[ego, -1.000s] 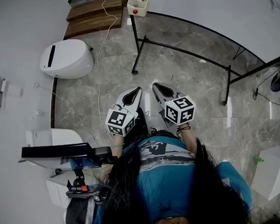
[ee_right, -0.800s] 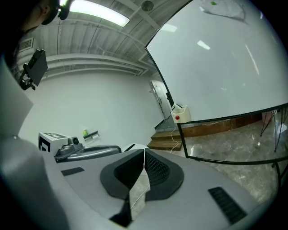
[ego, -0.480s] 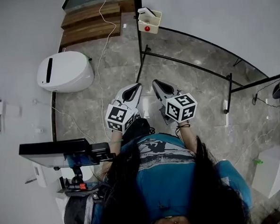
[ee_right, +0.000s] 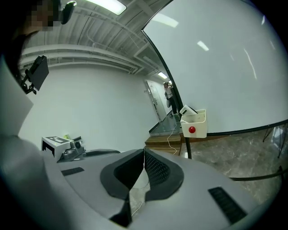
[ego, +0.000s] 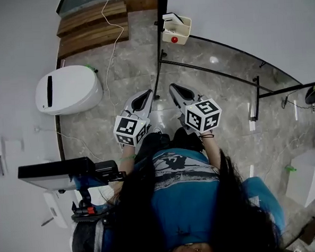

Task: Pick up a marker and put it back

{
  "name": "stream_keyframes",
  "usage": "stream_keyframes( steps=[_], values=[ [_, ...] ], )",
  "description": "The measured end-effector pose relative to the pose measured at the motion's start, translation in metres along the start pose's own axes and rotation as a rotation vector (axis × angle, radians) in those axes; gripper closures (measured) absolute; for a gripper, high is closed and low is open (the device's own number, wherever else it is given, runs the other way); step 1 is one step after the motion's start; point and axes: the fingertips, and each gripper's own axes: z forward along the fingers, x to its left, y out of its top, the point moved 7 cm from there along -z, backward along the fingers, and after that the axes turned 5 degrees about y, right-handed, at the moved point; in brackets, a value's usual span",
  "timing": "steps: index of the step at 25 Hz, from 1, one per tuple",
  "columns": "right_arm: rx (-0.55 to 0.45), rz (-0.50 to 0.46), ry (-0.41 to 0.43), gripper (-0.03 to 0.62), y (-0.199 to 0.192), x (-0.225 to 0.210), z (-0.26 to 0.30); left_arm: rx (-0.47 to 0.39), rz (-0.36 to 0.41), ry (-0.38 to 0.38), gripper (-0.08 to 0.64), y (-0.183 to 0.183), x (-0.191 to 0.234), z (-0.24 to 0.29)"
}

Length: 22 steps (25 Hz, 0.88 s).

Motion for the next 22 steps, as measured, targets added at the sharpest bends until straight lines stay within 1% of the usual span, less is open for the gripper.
stream_keyframes(
  steps=[2,5,9,13,16,20,21,22],
  values=[
    [0.012,-0.004,-0.026,0.578,0.004,-0.015,0.015,0.008,-0.015,-0.018,0.557,-0.003,0.014,0.017],
    [0.013,-0.027,-0.054,0.578,0.011,-0.024,0.015,0.009,-0.026,-0.035,0.557,-0.003,0.014,0.025],
    [0.007,-0.111,-0.058,0.578,0.032,-0.031,0.016,-0.004,-0.026,-0.039,0.557,0.003,0.011,0.027],
    [0.017,-0.184,-0.048,0.577,0.059,-0.046,0.031,-0.016,-0.024,-0.012,0.557,0.012,0.018,0.034],
    [0.026,-0.235,-0.040,0.577,0.083,-0.057,0.043,-0.030,-0.025,0.016,0.557,0.027,0.025,0.042],
    [0.057,-0.336,-0.004,0.574,0.109,-0.077,0.067,-0.060,-0.026,0.053,0.557,0.046,0.036,0.062],
    [0.076,-0.355,0.009,0.553,0.112,-0.089,0.079,-0.061,-0.028,0.060,0.557,0.047,0.041,0.074],
    [0.100,-0.368,0.023,0.497,0.114,-0.103,0.092,-0.057,-0.031,0.065,0.557,0.046,0.047,0.088]
  ],
)
